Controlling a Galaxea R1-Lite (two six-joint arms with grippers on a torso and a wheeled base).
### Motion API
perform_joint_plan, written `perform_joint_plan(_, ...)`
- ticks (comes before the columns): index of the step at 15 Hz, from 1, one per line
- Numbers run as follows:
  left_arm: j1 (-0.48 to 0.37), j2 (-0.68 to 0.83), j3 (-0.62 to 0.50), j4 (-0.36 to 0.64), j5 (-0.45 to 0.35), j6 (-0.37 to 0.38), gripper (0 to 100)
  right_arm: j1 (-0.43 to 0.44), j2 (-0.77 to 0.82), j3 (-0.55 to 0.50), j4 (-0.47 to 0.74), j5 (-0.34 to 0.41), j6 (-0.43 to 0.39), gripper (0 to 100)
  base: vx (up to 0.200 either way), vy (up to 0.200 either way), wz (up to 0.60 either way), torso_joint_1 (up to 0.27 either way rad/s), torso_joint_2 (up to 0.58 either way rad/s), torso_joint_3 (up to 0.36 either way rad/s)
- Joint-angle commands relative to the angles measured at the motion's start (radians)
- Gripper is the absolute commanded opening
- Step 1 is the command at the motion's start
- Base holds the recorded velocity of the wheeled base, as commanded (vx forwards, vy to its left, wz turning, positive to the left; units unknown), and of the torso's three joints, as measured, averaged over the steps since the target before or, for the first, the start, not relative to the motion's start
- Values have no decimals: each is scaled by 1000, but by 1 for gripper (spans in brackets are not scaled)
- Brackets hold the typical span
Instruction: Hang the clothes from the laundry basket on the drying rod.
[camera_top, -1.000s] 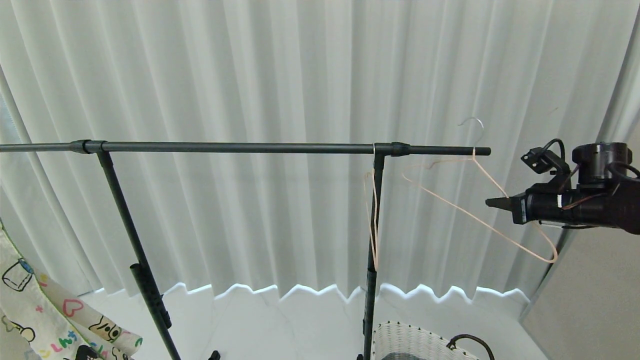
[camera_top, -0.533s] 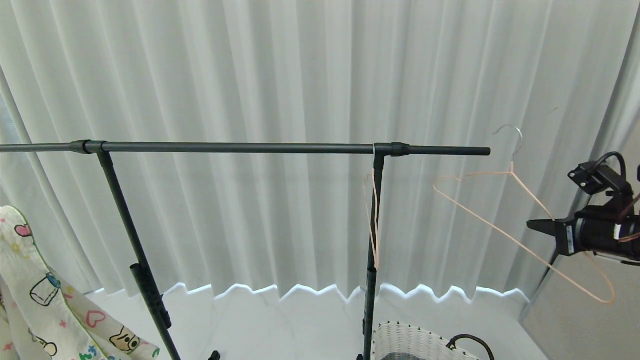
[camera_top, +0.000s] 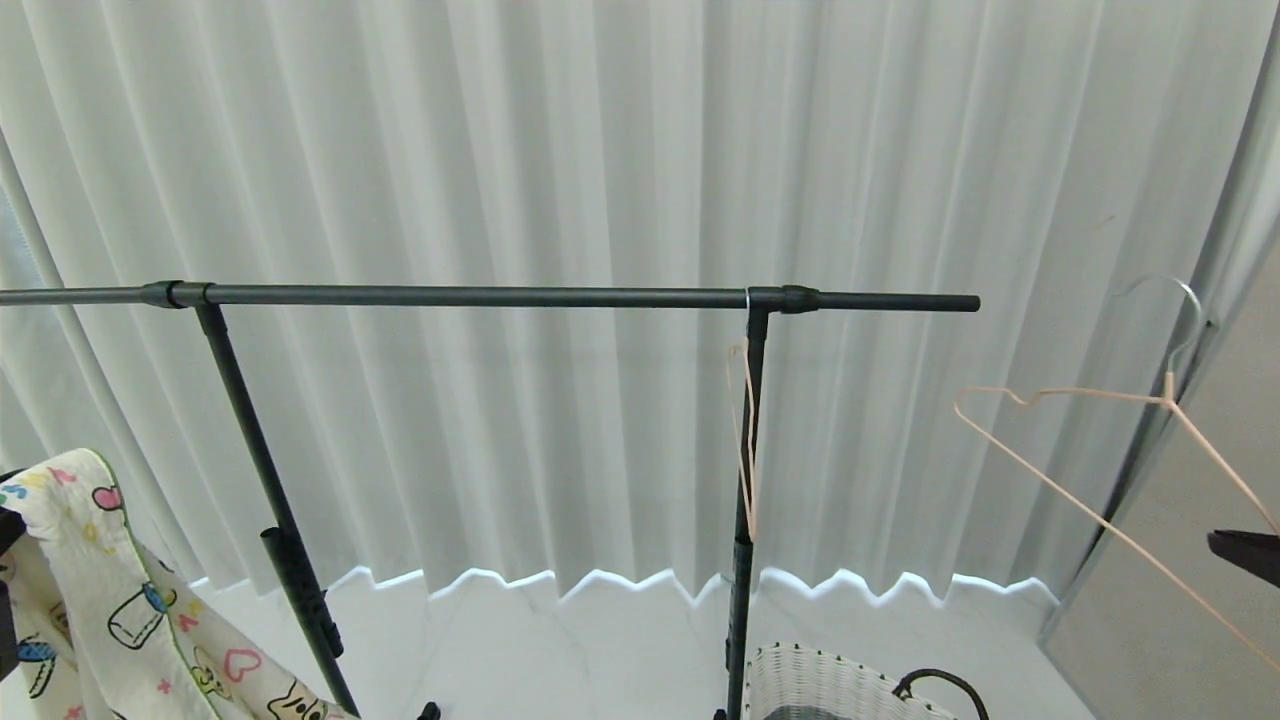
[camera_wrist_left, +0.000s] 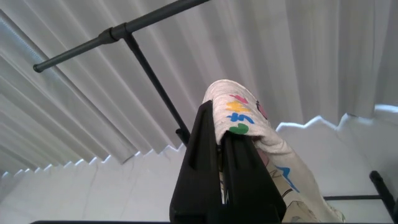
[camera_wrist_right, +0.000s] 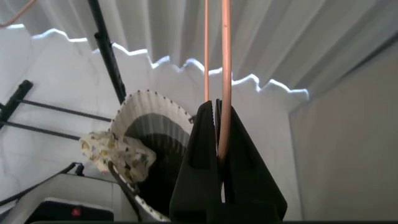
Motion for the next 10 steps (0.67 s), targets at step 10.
perform_joint_plan(10, 0, 24, 7, -1, 3, 7, 0, -22, -263, 23, 99, -39, 3, 0, -40, 0, 0, 0, 0, 0)
